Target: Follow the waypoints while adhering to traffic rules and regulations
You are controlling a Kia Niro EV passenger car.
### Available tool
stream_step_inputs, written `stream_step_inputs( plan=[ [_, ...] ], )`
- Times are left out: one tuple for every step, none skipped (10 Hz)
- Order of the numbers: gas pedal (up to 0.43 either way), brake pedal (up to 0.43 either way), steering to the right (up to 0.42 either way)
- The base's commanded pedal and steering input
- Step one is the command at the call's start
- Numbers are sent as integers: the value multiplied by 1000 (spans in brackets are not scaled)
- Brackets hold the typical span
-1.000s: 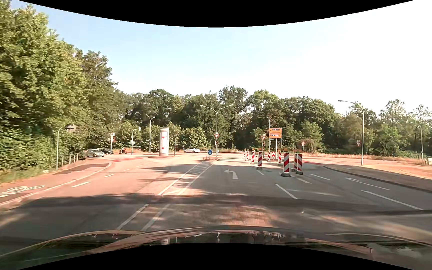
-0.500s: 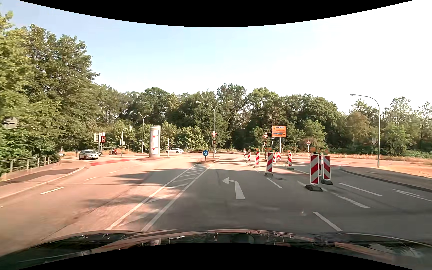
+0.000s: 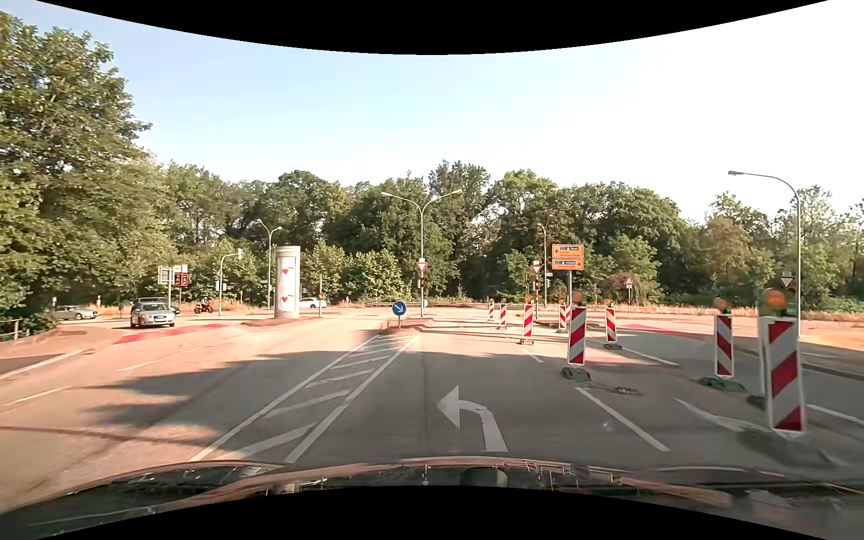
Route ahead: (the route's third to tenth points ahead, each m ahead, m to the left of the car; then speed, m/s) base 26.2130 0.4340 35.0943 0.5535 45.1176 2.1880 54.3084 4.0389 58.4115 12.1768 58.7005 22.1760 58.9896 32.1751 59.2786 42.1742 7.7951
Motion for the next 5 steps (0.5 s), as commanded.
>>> stream_step_inputs(
  plan=[
    [0,55,12],
    [0,73,12],
    [0,98,12],
    [0,116,12],
    [0,134,11]
  ],
)
